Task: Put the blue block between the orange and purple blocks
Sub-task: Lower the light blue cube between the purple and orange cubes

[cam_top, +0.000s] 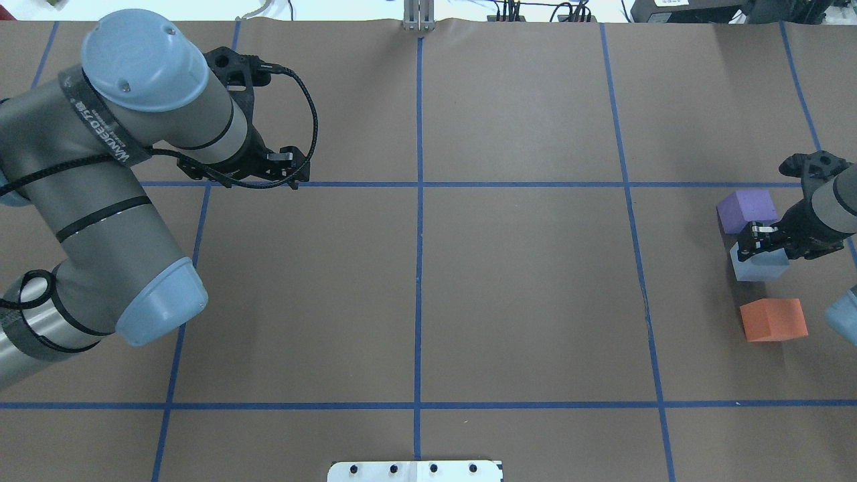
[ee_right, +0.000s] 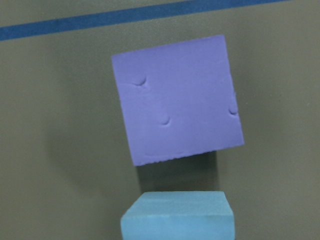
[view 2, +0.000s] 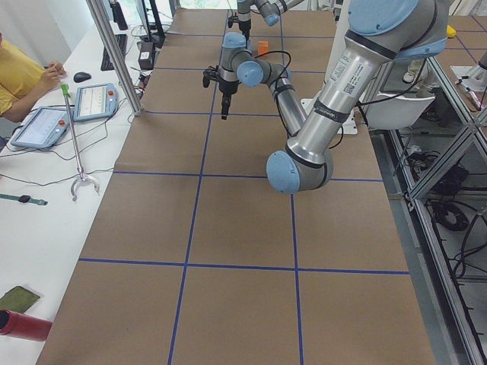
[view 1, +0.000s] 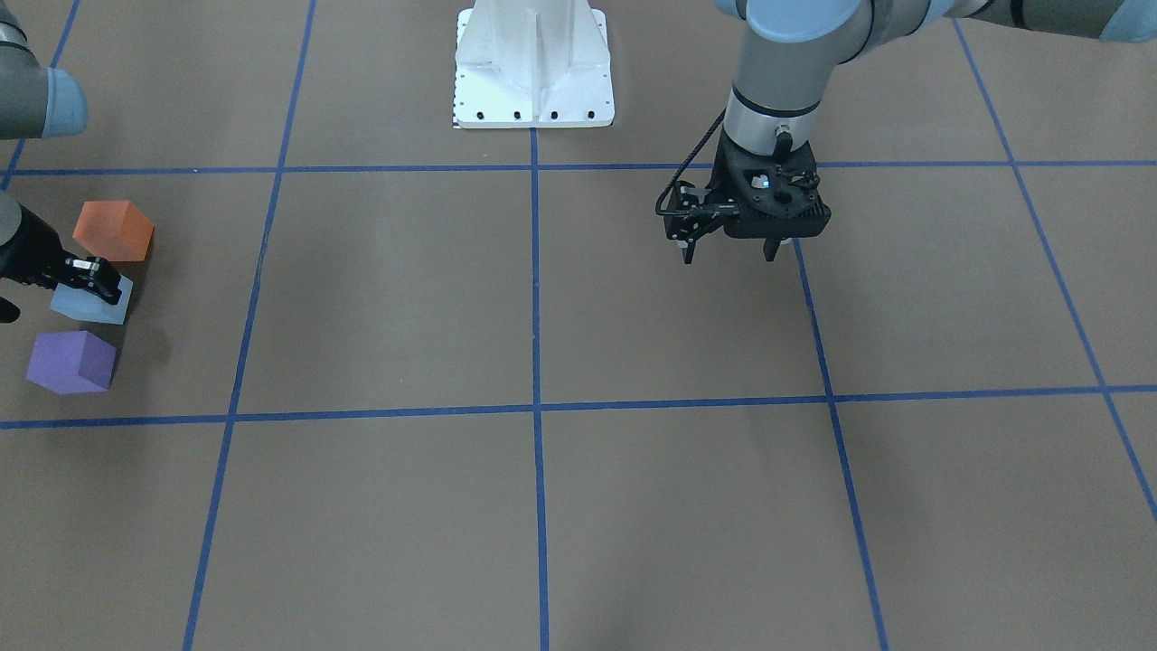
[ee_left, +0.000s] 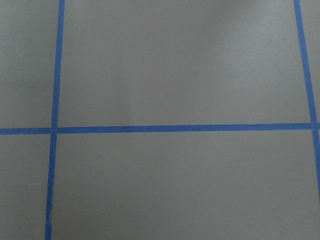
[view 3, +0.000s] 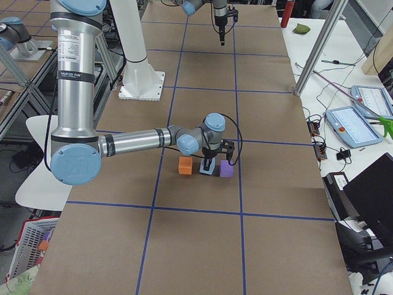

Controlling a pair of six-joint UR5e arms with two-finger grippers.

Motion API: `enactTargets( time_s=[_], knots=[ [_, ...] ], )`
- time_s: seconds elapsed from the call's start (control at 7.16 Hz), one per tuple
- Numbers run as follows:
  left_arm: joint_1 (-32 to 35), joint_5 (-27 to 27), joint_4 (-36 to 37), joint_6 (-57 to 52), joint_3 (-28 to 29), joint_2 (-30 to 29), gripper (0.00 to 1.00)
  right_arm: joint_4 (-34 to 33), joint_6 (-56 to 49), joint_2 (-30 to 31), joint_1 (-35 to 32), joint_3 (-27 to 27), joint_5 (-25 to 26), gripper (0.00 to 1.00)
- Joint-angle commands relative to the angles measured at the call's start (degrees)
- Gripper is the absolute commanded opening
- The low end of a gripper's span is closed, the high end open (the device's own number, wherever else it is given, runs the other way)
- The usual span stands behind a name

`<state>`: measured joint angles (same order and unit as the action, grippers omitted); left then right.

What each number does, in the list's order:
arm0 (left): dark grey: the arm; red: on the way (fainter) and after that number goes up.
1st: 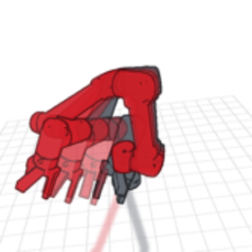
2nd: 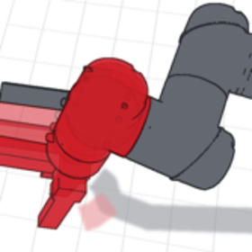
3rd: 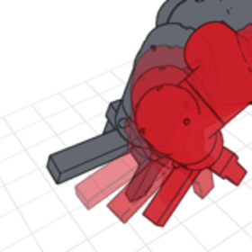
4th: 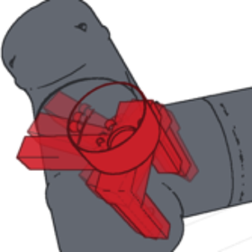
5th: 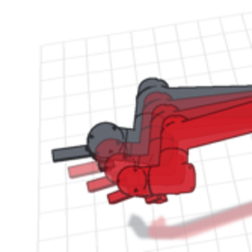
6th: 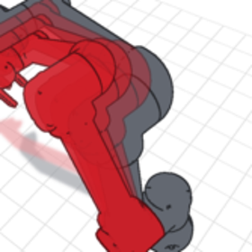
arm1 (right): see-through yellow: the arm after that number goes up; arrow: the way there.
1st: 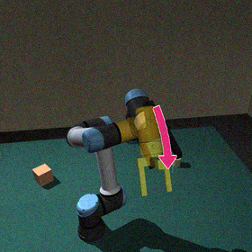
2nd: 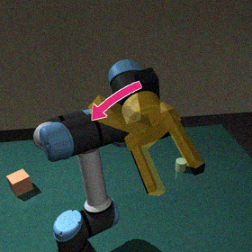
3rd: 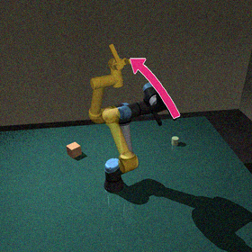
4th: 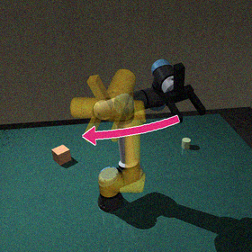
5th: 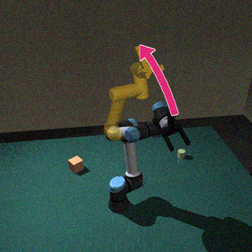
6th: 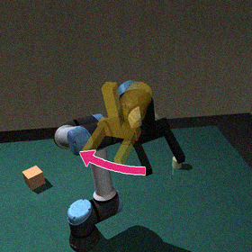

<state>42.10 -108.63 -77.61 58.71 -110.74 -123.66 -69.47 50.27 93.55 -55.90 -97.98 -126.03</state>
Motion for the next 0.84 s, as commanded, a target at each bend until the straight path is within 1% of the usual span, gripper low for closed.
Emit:
enactTargets(
  time_s=[0.0, 0.14, 0.42, 0.7],
  knots=[
    [0.00, 0.00, 0.00, 0.00, 0.00, 0.00, 1.00, 0.03, -0.09, -0.12, 0.00, 0.07, 0.00, 0.50],
    [0.00, 0.00, 0.00, 0.09, 0.00, 0.00, 1.00, 0.03, 0.00, -0.12, 0.00, 0.07, 0.00, 1.00],
    [0.00, 0.00, 0.00, 0.09, 0.00, 0.00, 1.00, 0.03, -0.18, -0.12, 0.00, -0.02, 0.00, 1.00],
    [0.00, 0.00, 0.09, 0.09, -0.61, -0.18, 1.00, 0.82, -0.61, -0.04, -0.17, -1.59, 0.00, 1.00]
  ],
)
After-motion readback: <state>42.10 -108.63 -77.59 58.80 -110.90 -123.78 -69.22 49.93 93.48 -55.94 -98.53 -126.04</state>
